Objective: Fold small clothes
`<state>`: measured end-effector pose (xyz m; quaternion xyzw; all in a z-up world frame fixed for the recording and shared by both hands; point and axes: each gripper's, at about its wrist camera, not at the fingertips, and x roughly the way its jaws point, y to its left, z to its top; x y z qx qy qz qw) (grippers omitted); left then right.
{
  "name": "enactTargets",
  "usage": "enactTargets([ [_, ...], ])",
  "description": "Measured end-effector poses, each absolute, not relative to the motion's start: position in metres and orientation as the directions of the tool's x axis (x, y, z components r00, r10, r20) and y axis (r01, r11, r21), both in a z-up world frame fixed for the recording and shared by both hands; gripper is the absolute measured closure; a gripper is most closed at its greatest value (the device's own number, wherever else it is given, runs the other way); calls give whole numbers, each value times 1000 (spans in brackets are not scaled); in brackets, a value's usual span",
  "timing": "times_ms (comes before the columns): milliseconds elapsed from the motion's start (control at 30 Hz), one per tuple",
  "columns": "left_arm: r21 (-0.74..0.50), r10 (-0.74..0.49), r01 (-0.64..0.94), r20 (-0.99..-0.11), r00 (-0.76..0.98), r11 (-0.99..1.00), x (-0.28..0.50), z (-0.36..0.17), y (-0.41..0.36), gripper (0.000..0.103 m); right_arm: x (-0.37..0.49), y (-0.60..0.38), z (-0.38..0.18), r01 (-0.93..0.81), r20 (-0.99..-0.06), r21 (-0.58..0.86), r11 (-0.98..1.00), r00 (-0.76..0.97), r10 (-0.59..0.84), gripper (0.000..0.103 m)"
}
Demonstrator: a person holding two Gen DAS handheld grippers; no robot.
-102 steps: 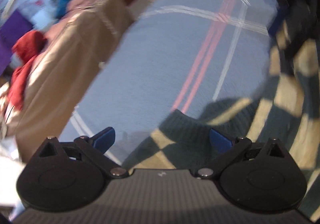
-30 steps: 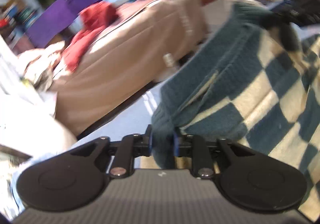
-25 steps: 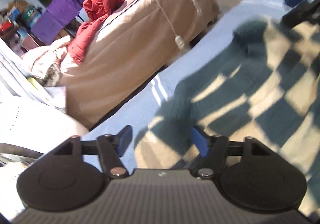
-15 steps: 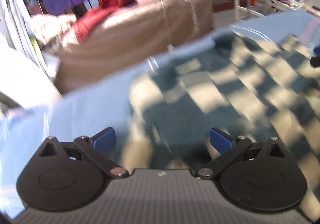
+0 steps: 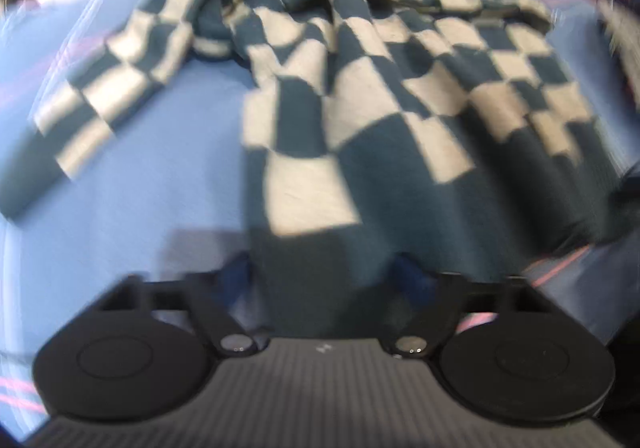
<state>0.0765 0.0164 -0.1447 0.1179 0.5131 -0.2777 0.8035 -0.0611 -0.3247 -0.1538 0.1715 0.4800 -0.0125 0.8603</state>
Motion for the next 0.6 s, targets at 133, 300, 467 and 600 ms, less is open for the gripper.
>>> enactTargets([
  [133,-124,-363,564,-870,334,816,66,-134,7,91,-60,-316,-147,131,-797,315,940,574,188,90],
  [300,-107,-376,576,-849,372,811,59,-103,7,91,-80,-344,-105,148,-758,246,958,645,95,92],
  [467,-72,-333,586,-876,350,807,43,-75,32,91,-112,-373,-84,195,-800,146,970,600,0,95],
  [600,-27,-259,617,-921,290,787,24,-92,32,91,-117,-370,-106,173,-856,120,978,517,13,95],
])
